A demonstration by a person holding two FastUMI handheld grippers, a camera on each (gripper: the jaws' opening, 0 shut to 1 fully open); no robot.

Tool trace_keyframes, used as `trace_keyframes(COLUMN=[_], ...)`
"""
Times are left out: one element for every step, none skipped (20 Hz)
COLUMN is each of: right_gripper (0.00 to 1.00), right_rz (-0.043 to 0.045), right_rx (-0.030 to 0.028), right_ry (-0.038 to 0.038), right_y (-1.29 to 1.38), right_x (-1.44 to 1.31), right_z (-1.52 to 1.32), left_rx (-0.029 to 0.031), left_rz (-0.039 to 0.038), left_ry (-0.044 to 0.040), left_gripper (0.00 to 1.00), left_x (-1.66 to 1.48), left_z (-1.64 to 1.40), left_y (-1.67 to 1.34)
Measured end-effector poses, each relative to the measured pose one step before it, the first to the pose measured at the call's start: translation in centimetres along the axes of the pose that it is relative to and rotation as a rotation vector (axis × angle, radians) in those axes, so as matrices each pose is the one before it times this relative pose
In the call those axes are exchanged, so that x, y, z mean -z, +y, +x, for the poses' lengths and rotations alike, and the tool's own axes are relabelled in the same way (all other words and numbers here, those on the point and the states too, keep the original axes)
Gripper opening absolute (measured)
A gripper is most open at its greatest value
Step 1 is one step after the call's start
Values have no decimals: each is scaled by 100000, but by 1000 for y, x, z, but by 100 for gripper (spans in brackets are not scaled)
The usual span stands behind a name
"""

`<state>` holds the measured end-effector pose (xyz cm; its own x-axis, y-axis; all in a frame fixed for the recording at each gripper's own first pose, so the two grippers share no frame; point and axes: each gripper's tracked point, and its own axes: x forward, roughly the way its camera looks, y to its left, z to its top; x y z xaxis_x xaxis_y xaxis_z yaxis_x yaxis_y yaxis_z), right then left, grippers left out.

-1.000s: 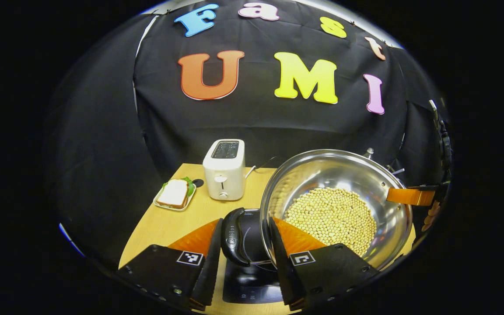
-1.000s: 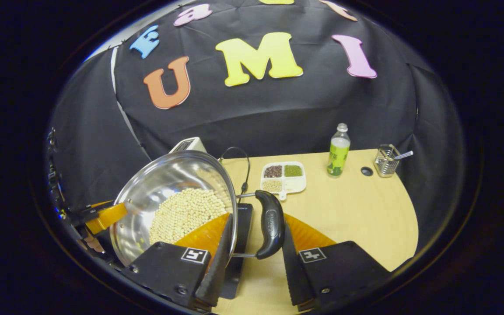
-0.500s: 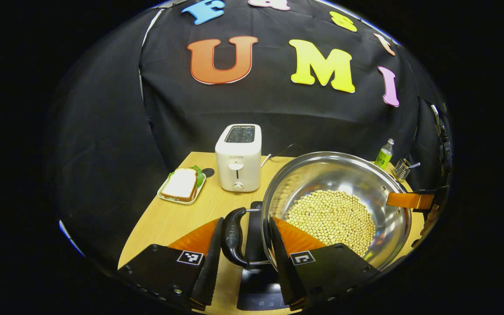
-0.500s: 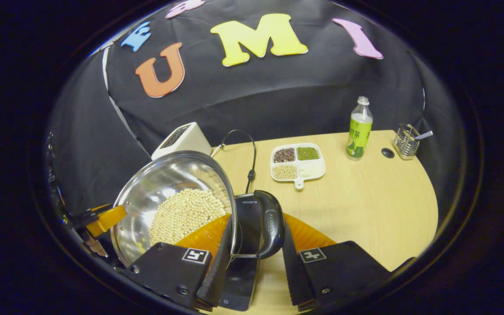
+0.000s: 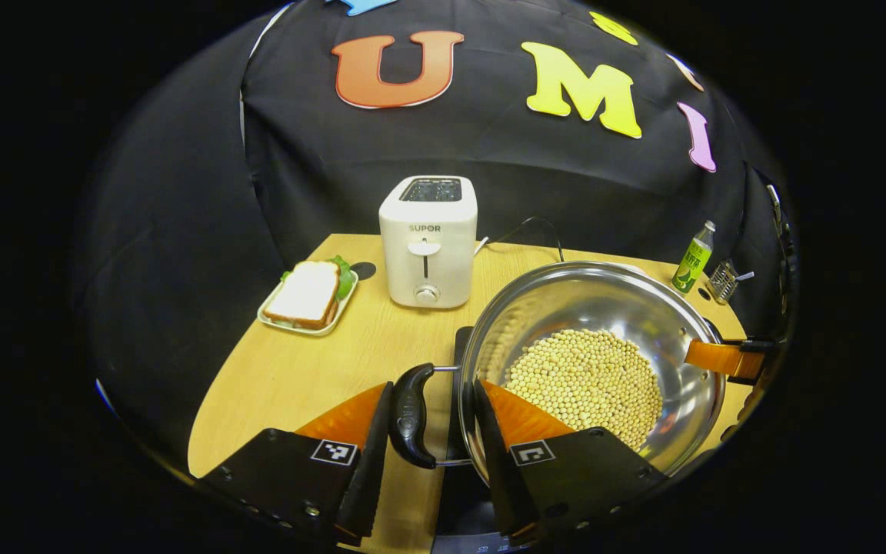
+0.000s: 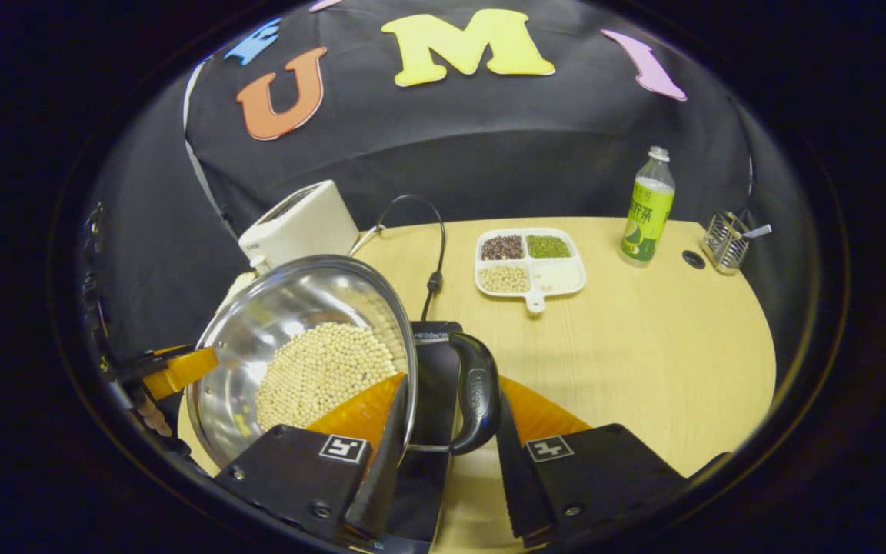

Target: First push the handle of the pot to place it horizontally, then grasp the pot with both hands and set it on the induction cooktop.

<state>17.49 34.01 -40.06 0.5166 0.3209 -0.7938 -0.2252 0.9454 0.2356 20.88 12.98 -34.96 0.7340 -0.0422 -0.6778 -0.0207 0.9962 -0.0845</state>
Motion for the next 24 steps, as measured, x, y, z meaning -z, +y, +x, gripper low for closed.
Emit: trace_keyframes(right_gripper=[60,60,60,63,63,64,65,67,68,72,72,73,69,75,77,79,82,89,90,89,90,90,90,90], right_rz=[2058,2240,300,-125,284,201,-598,-610,-711,-205,-17,-416,-1947,-2453,-2383,-1466,-138,418,91,-477,-1293,-1355,-794,-180], right_rx=[-796,-1915,-1725,-1054,-728,-273,-91,-12,-340,-139,-329,-196,530,1570,1238,295,-1132,-1370,-353,30,485,762,535,95], right_ry=[171,-2178,-1104,-1448,-773,-299,-72,131,-454,-252,-483,-506,-1869,-3706,-3755,-2321,-1381,-423,-437,-1327,-1704,-1145,-1035,-953], right_y=[-114,-50,139,-32,-28,-73,-27,16,-38,-67,7,50,-54,-204,-223,44,234,368,14,-25,-220,-154,-99,2], right_x=[312,-40,-111,-102,-110,153,-30,-29,-78,9,7,18,-380,-670,-788,-291,-94,54,81,-239,-116,50,80,21], right_z=[-119,126,75,-66,-63,8,10,-37,0,-11,-83,-215,-259,-554,-577,-744,-720,-701,-601,-744,-718,-764,-778,-894], left_rx=[110,-397,-284,385,510,323,0,-240,-211,-66,-87,-160,-794,-210,-76,-264,-630,-346,-184,-711,-1177,-326,545,283], left_rz=[580,2055,1437,166,-1056,-1252,-82,-136,45,97,-224,-738,-744,-940,-913,-217,214,285,724,1361,918,384,229,-242], left_ry=[-2767,-591,-1412,-283,175,-74,522,-288,266,40,50,-129,-745,-1112,-980,-152,-1173,-1655,-1362,-1480,-1456,-493,-317,-948], left_gripper=[58,57,57,57,57,57,57,58,58,59,60,61,61,63,64,71,76,82,86,96,98,98,98,98], left_x=[-306,93,-38,88,78,-25,196,-43,63,50,57,-104,-142,-186,-230,65,-214,-400,-240,-224,-35,16,78,-88], left_z=[-100,171,-112,-70,-175,56,-52,13,-49,13,-63,-28,-139,-309,-517,-332,-503,-433,-543,-579,-379,-632,-734,-795], left_y=[-28,-121,119,-60,10,113,10,19,-33,45,-51,-29,221,57,-31,40,38,-124,-141,-234,163,-178,-492,-342])
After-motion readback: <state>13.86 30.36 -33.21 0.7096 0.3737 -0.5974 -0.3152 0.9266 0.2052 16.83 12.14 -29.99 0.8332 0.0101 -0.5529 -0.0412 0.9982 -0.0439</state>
